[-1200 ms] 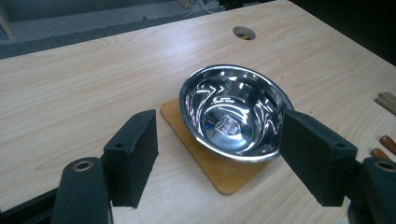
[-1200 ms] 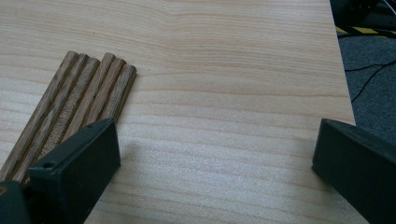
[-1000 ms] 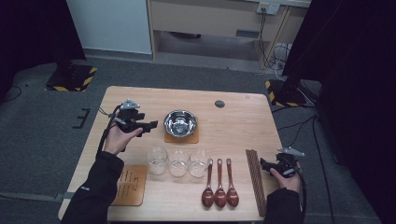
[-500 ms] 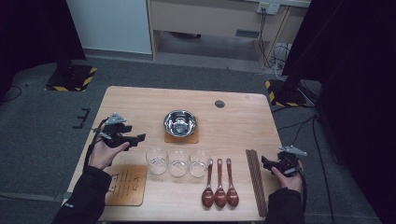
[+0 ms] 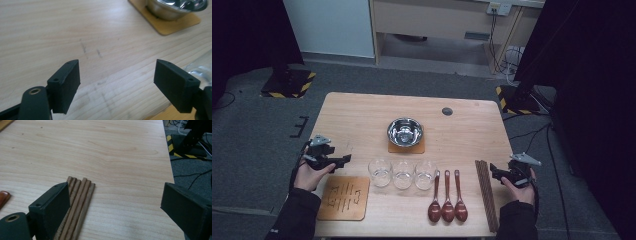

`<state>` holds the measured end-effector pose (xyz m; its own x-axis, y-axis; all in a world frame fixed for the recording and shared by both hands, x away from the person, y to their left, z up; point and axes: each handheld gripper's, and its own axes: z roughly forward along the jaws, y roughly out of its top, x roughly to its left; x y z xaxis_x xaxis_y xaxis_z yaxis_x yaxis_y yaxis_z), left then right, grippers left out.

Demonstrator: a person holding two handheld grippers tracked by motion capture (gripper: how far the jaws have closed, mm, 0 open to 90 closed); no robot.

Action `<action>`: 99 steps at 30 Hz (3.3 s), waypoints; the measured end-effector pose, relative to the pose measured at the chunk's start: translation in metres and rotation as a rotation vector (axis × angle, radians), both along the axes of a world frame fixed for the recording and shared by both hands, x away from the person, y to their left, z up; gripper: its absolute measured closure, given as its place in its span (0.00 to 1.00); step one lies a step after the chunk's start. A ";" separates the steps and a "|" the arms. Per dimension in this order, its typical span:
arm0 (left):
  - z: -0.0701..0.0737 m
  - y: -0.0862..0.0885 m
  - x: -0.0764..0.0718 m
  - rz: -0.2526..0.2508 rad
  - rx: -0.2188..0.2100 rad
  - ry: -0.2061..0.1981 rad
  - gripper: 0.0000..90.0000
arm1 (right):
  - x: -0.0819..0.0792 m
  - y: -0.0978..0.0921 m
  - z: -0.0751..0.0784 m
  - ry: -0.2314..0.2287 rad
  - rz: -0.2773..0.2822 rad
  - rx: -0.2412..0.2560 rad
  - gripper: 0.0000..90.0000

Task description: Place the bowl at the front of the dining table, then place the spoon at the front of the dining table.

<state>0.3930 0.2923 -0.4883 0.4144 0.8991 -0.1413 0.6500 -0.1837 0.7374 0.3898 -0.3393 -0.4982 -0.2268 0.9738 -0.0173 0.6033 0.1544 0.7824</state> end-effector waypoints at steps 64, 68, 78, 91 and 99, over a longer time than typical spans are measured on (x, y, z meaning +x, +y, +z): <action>-0.048 -0.003 -0.007 0.127 0.159 0.008 0.01 | -0.043 0.093 0.033 -0.039 0.313 0.045 0.19; -0.048 -0.003 -0.007 0.127 0.159 0.008 0.01 | -0.045 0.092 0.030 -0.029 0.313 0.045 0.19; -0.048 -0.003 -0.007 0.120 0.156 0.011 0.00 | -0.046 0.094 0.024 -0.010 0.319 0.020 0.24; -0.048 -0.003 -0.007 0.120 0.156 0.012 0.00 | -0.051 0.098 0.011 0.044 0.324 -0.015 0.39; -0.048 -0.003 -0.007 0.120 0.156 0.011 0.00 | -0.056 0.096 0.005 0.061 0.330 -0.010 0.50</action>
